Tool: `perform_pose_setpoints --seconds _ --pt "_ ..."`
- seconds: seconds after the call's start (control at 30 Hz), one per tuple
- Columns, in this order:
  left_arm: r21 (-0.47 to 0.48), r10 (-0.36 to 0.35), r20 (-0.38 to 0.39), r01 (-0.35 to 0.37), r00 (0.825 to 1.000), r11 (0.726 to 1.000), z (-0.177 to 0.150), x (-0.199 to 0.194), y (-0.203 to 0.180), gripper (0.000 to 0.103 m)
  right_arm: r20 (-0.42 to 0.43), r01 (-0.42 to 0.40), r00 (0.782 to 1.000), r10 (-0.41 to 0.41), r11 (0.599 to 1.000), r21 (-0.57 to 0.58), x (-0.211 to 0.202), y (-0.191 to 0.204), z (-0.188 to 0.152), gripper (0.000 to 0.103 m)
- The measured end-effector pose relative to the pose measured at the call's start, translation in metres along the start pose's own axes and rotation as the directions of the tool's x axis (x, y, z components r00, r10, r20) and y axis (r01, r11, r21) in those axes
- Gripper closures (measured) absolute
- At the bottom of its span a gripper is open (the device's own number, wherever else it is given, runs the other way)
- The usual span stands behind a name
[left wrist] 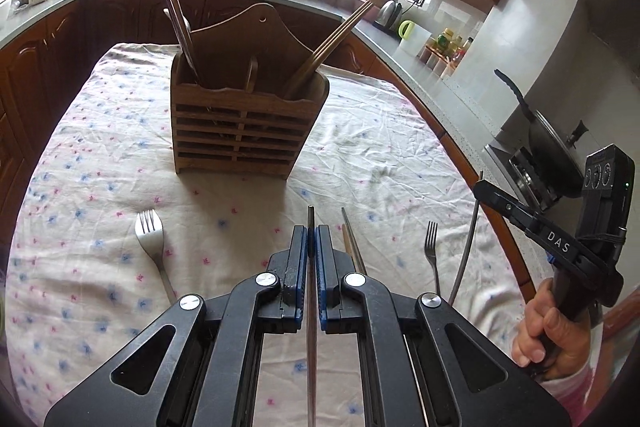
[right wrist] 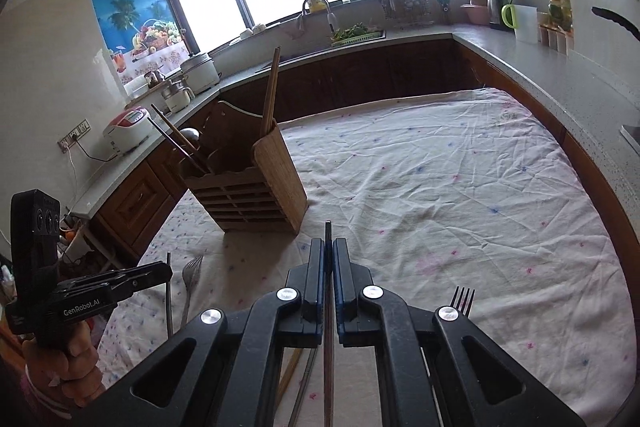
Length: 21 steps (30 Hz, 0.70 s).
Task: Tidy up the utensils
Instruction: 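Lift both steel chopsticks and carry both tools over the wooden holder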
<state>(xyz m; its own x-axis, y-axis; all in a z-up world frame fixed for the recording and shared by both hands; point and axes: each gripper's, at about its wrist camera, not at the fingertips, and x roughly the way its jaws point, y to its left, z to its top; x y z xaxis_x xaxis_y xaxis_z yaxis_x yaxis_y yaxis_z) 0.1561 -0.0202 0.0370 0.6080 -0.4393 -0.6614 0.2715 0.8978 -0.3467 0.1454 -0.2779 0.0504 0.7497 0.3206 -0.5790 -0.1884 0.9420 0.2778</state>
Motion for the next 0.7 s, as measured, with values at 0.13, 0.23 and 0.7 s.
perform_pose_setpoints --seconds 0.13,0.23,0.7 --pt "-0.002 -0.006 0.043 0.006 0.999 1.000 0.001 -0.021 0.003 0.100 0.039 -0.004 0.999 0.005 1.000 -0.014 -0.018 0.008 0.004 0.099" --pt "-0.001 -0.005 0.072 0.005 0.997 1.000 0.002 -0.033 0.005 0.100 0.069 -0.009 0.998 0.011 1.000 -0.023 -0.029 0.015 0.008 0.099" --pt "-0.007 0.002 0.155 0.000 0.988 1.000 0.006 -0.068 0.013 0.100 0.141 -0.032 0.989 0.042 0.997 -0.068 -0.049 0.039 0.022 0.099"
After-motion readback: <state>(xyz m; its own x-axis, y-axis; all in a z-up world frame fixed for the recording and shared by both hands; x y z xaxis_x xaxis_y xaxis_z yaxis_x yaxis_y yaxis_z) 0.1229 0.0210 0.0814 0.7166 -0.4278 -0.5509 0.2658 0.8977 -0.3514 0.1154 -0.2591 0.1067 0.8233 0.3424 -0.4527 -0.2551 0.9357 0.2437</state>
